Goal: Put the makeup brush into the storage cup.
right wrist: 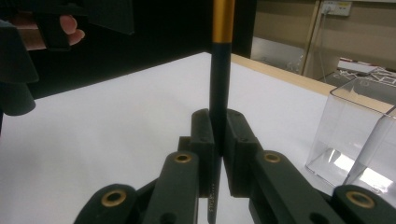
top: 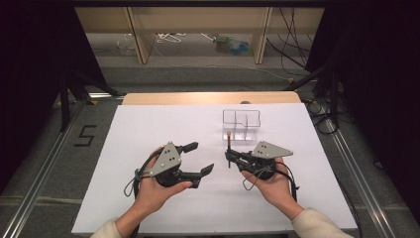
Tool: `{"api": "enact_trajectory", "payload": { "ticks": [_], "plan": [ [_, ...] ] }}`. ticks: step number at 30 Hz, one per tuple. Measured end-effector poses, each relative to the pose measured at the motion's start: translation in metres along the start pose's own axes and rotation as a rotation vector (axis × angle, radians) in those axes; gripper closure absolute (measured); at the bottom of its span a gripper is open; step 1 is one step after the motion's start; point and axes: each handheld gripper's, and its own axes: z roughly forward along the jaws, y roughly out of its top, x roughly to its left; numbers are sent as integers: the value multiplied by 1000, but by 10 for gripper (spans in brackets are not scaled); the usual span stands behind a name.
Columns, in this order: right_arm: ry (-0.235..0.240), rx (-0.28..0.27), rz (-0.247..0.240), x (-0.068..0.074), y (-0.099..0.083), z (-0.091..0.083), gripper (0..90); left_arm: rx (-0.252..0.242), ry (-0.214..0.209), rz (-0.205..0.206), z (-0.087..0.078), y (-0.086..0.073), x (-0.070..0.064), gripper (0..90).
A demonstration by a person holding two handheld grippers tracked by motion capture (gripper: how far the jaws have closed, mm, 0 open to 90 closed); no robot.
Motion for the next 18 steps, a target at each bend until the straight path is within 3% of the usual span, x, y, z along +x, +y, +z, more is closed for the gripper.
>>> {"api": "enact_trajectory", "payload": {
  "ticks": [7,15,18],
  "plan": [
    [-6,-12,-1,-2,2,-1,840,-11,38,-10,-21,-7,5,193],
    [-14,-5,-1,-4,4,-4,840,-19,74,-8,-35,-13,8,186],
    [-14,-25,1,-5,4,-3,840,-17,88,-10,-40,-15,10,181]
  ]
}}
